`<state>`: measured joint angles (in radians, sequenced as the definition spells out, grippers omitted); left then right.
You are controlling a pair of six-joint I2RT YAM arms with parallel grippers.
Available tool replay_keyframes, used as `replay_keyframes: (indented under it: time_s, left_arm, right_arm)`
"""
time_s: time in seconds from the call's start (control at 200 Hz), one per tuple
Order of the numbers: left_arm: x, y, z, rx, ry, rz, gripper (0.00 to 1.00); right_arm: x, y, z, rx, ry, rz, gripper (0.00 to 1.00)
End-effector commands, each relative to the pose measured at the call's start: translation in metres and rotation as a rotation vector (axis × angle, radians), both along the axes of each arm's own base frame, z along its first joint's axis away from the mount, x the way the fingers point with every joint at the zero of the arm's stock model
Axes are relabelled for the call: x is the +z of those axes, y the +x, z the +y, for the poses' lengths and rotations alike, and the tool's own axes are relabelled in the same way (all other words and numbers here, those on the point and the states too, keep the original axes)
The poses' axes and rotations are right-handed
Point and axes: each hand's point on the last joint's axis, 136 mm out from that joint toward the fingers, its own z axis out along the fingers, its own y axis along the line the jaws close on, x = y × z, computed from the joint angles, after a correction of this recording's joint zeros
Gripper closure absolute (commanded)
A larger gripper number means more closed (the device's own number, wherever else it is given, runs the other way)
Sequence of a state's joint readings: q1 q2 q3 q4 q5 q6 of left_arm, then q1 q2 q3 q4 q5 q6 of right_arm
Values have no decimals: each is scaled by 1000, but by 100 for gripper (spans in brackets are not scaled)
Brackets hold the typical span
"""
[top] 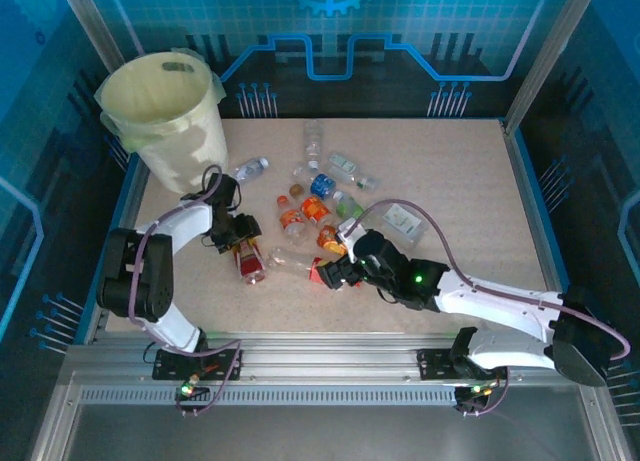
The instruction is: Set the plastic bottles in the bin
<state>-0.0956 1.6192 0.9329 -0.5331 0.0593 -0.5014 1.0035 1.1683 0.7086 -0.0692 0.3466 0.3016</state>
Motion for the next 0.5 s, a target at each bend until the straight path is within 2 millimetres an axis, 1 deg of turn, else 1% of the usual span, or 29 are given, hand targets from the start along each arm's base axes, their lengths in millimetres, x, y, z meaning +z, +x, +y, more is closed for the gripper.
replay_keyframes:
  time_s: [0.0, 0.175, 0.23, 0.355, 0.495]
  left_arm:
    - [5, -1, 3, 46, 6, -44, 45]
    - [27, 1, 13, 47, 53, -121, 52]
    - [36, 1, 13, 40, 57, -151, 53]
    - [60, 3, 12, 25, 49, -221, 54]
    - [92, 10, 9, 46, 13, -331, 55]
  right_arm:
    - [22, -1, 17, 53, 43, -34, 0]
    - [34, 5, 17, 25, 73, -74, 0]
    - [38, 6, 15, 16, 81, -87, 0]
    - [46, 9, 10, -14, 110, -115, 0]
    - [55, 12, 6, -43, 135, -140, 0]
